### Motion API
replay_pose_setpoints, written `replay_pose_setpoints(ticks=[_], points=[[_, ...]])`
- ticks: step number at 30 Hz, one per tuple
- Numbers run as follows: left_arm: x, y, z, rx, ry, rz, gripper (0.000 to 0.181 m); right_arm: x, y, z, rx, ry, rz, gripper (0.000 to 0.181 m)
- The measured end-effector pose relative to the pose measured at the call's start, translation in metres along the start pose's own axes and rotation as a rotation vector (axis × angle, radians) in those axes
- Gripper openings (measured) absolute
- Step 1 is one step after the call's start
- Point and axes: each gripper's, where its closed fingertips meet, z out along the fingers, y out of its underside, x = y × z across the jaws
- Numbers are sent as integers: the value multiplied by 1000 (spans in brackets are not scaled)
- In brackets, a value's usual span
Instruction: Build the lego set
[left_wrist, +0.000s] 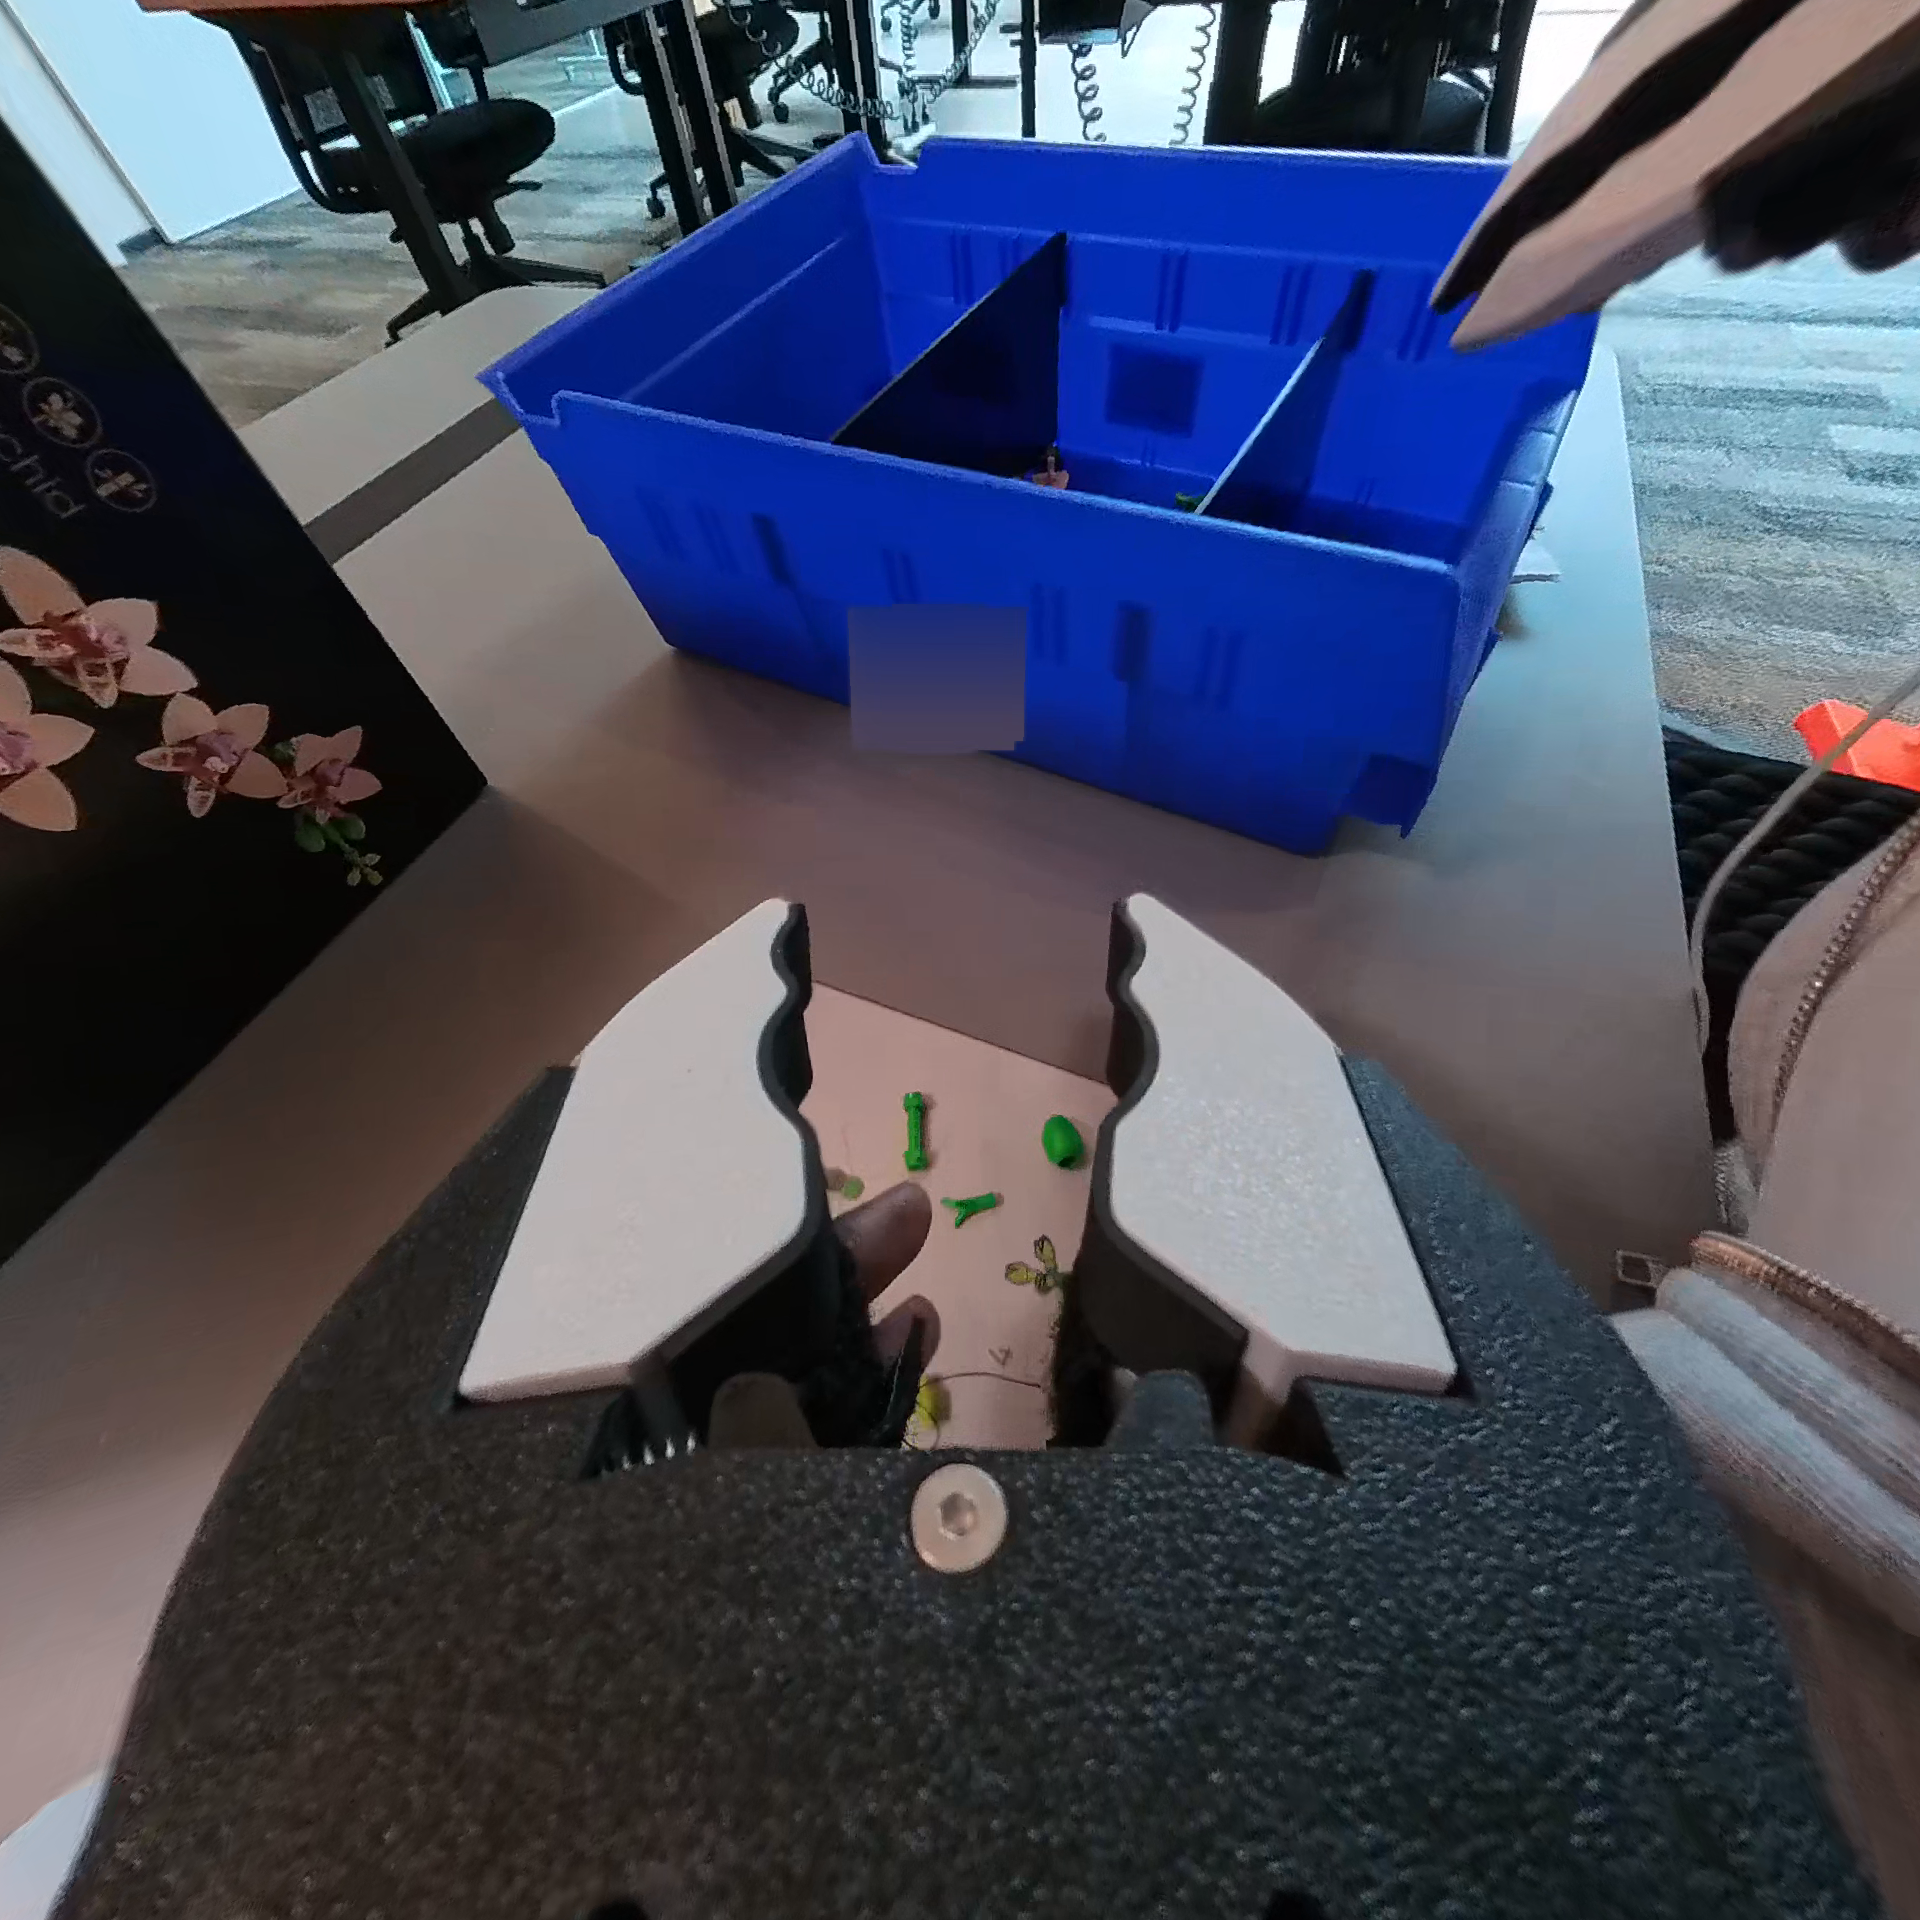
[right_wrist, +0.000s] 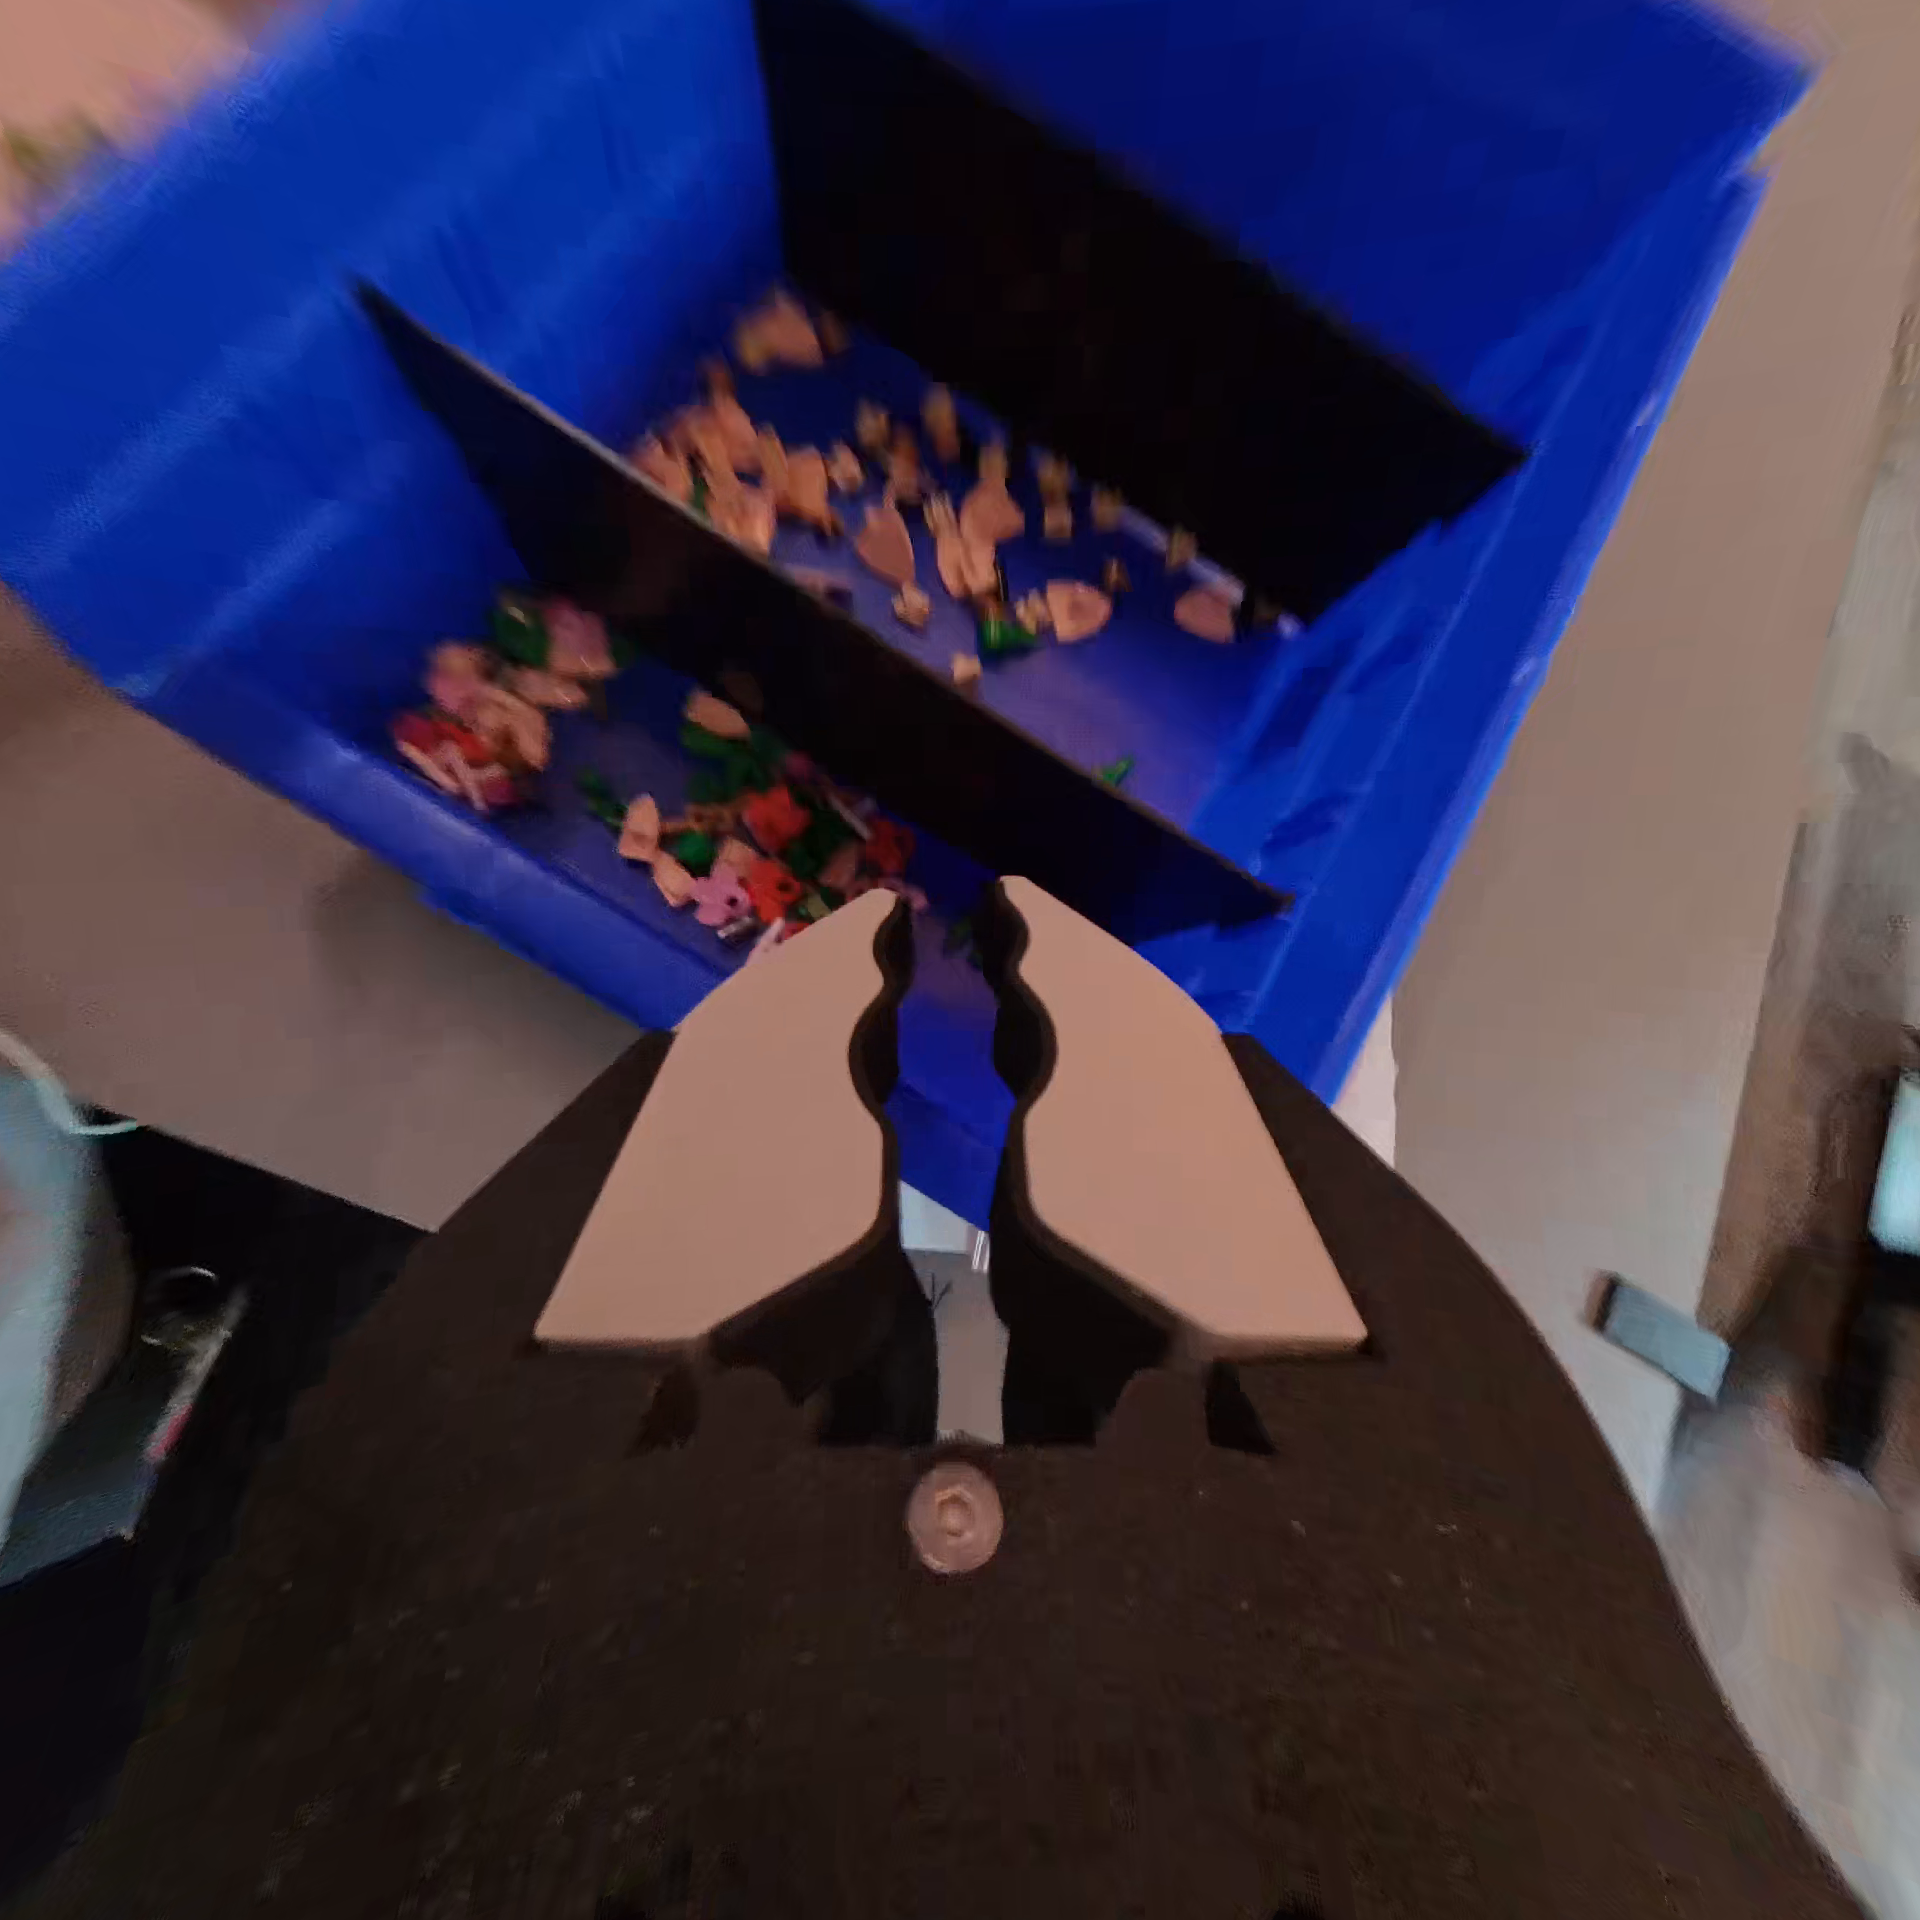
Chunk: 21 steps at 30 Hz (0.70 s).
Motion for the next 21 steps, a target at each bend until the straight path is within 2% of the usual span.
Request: replay_pose_setpoints(ticks=[3,7,13,21], points=[[-7,2,-15,32,-35,-13,54,6,12,17,-202,68,0,25],[-14,8,-32,82,-39,-59,54,17,22,30,-413,175,-4,18],[-29,26,-53,79,-50,-84,54,15,41,51,-577,151,85,22],[-39,33,-69,99,-71,-109,54,9,44,55,-628,53,144,8]])
